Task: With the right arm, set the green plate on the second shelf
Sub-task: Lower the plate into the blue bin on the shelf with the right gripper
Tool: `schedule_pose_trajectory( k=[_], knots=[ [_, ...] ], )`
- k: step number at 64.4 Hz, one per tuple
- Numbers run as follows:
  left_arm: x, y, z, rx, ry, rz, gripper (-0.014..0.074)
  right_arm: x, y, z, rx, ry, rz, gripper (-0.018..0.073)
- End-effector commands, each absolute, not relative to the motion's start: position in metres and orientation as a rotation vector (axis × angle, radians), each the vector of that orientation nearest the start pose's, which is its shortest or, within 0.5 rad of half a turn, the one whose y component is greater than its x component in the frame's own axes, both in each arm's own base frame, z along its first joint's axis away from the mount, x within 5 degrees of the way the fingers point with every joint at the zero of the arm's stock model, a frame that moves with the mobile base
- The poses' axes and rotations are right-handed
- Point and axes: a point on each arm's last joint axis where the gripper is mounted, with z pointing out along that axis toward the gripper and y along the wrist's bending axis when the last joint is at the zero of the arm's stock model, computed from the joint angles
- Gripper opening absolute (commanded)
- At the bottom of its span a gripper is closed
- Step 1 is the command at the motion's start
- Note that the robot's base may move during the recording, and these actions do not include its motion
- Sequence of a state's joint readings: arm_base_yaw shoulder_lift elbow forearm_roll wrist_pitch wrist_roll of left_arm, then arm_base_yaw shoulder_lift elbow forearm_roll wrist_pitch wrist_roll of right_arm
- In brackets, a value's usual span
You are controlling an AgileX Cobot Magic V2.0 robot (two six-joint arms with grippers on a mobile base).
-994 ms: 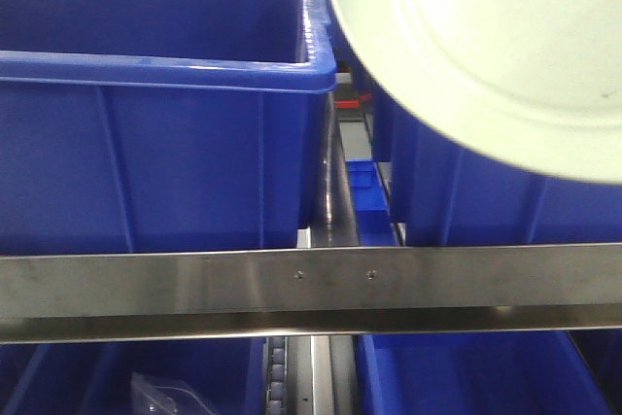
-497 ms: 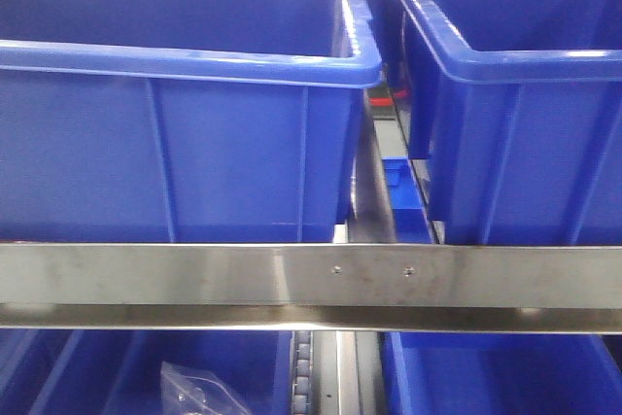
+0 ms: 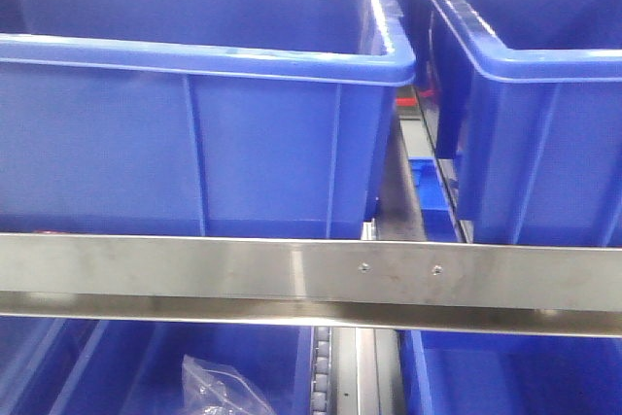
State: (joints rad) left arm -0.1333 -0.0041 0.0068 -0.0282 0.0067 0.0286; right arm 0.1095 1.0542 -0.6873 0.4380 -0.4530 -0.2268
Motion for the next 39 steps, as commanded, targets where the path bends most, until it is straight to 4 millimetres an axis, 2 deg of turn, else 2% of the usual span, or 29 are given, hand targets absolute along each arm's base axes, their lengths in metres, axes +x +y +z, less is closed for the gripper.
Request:
schedule_pose_trajectory(
  k=[1,10,25,32,39],
  knots=[
    [0.056,-0.007,0.205,0.089,1.432,-0.116,0.0130,0.229,-0.011,0.379,0.304,1.226,0.033,0.0026],
    [0.056,-0.007,0.205,0.089,1.432,-0.116,0.0130,0.239,-0.023,0.369,0.337,1.280,-0.015,0.0026],
    [0.056,-0.007,0.205,0.089,1.432,-0.116,0.0130,0.265,-0.045,0.338,0.400,1.392,-0.097,0.0036],
    [0.056,-0.007,0.205,0.089,1.432,-0.116,0.0130,0.277,-0.046,0.331,0.401,1.445,-0.090,0.0130],
    [0.056,-0.007,0.205,0.089,1.432,-0.116,0.0130,0.291,-0.044,0.332,0.393,1.495,-0.064,0.0295]
  ],
)
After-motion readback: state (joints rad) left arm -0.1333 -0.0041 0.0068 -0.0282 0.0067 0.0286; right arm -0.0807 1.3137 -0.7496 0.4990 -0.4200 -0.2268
